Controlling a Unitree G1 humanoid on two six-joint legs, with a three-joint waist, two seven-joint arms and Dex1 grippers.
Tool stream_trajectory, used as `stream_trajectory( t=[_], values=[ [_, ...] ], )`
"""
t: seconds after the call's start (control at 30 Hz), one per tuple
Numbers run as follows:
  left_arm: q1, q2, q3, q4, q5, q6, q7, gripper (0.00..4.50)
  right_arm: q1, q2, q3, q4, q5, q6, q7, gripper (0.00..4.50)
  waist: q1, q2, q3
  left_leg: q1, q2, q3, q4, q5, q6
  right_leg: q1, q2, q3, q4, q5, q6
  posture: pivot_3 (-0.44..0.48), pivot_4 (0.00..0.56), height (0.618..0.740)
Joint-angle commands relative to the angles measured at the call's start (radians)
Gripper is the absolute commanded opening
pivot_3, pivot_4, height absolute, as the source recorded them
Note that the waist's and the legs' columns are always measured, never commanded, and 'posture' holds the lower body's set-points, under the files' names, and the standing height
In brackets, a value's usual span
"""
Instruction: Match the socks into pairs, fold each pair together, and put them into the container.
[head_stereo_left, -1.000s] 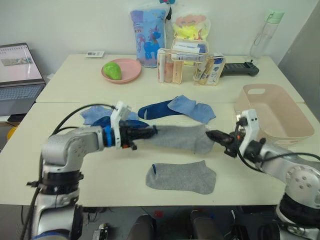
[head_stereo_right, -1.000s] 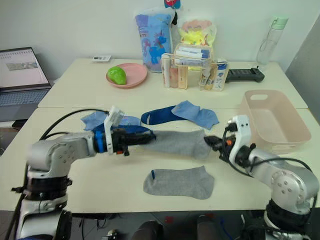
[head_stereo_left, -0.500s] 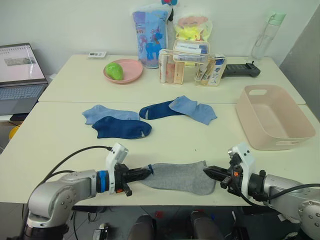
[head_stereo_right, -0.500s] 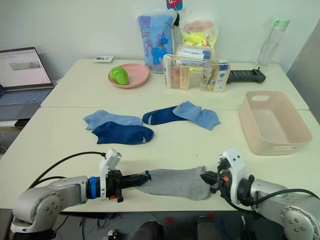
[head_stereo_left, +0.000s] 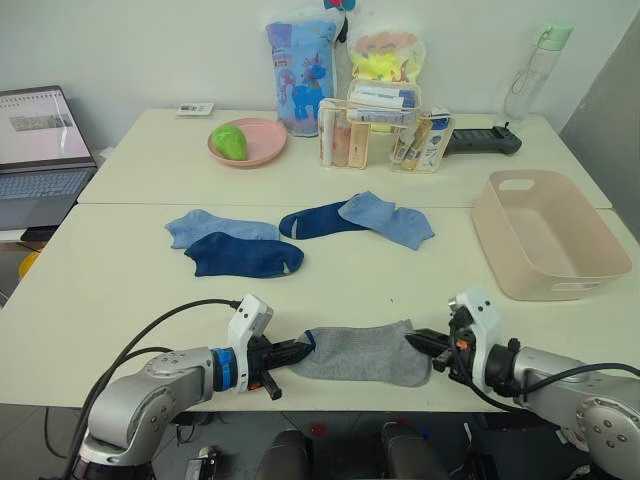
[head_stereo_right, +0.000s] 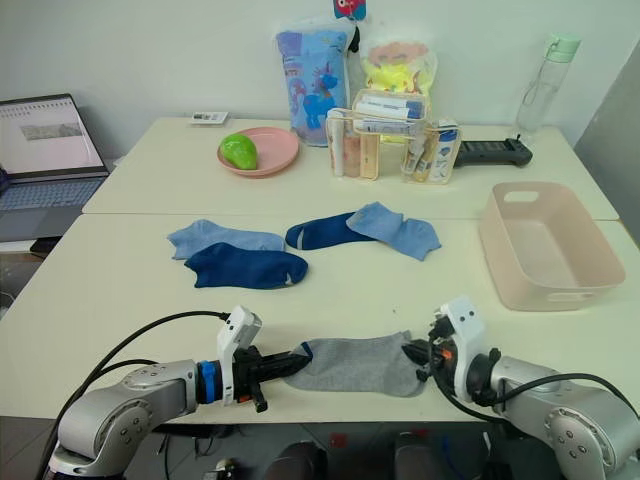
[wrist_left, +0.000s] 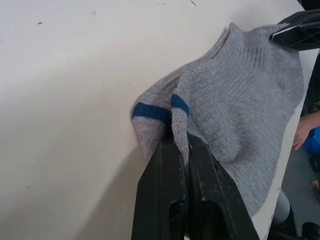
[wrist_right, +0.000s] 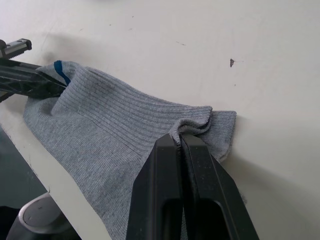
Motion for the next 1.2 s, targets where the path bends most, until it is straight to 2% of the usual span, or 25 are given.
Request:
stream_trajectory(
  t=[0.03,0.23,0.43,0.73,0.77,0.87,1.0,1.13,1.2],
  values=[
    [-0.001,0.011,-0.003,-0.004,0.000,-0.015,0.009,0.05,0.003,-0.014,-0.003,-0.007,-0.006,-0.034,0.001,0.00,0.000,0.000,0.000,0.000,0.000,0.000,0.000,0.000,0.000,0.000,0.000,0.000,0.000,0.000,0.000,0.000,0.150,0.703],
    [-0.001,0.010,0.022,-0.035,-0.056,0.013,0.005,0.05,0.018,-0.018,-0.059,-0.024,0.046,-0.032,0.012,0.00,0.000,0.000,0.000,0.000,0.000,0.000,0.000,0.000,0.000,0.000,0.000,0.000,0.000,0.000,0.000,0.000,0.150,0.703],
    [-0.013,0.014,0.016,-0.022,-0.059,0.005,0.020,0.05,0.032,-0.034,-0.073,-0.024,0.051,-0.036,0.005,0.00,0.000,0.000,0.000,0.000,0.000,0.000,0.000,0.000,0.000,0.000,0.000,0.000,0.000,0.000,0.000,0.000,0.150,0.703],
    [-0.017,0.026,-0.008,-0.010,-0.045,0.005,0.026,0.05,0.039,-0.014,-0.032,-0.008,0.018,-0.054,-0.033,0.00,0.000,0.000,0.000,0.000,0.000,0.000,0.000,0.000,0.000,0.000,0.000,0.000,0.000,0.000,0.000,0.000,0.150,0.703],
    [-0.019,0.026,-0.002,0.000,-0.061,0.039,0.034,0.02,0.041,-0.016,-0.032,-0.009,0.023,-0.049,-0.034,0.25,0.000,0.000,0.000,0.000,0.000,0.000,0.000,0.000,0.000,0.000,0.000,0.000,0.000,0.000,0.000,0.000,0.150,0.703],
    [-0.028,0.042,-0.004,0.000,-0.049,0.029,0.026,0.64,0.044,-0.029,-0.039,-0.010,0.021,-0.049,-0.038,1.03,0.000,0.000,0.000,0.000,0.000,0.000,0.000,0.000,0.000,0.000,0.000,0.000,0.000,0.000,0.000,0.000,0.150,0.703],
    [-0.021,0.058,0.036,-0.031,-0.053,-0.003,0.023,1.75,0.029,-0.048,-0.099,-0.006,0.042,-0.064,-0.032,2.37,0.000,0.000,0.000,0.000,0.000,0.000,0.000,0.000,0.000,0.000,0.000,0.000,0.000,0.000,0.000,0.000,0.150,0.703],
    [-0.039,0.125,0.078,-0.018,-0.053,-0.096,-0.070,2.99,0.022,-0.059,-0.173,-0.027,0.119,-0.104,0.011,3.82,0.000,0.000,0.000,0.000,0.000,0.000,0.000,0.000,0.000,0.000,0.001,0.000,0.000,0.000,0.000,0.000,0.150,0.703],
    [-0.083,0.153,0.086,0.029,-0.036,-0.129,-0.091,3.01,0.022,-0.059,-0.181,-0.041,0.158,-0.124,0.027,4.47,0.000,0.000,0.000,0.000,0.000,0.000,-0.001,0.000,0.000,0.000,0.001,0.000,0.000,0.000,0.000,0.000,0.150,0.703]
  ],
)
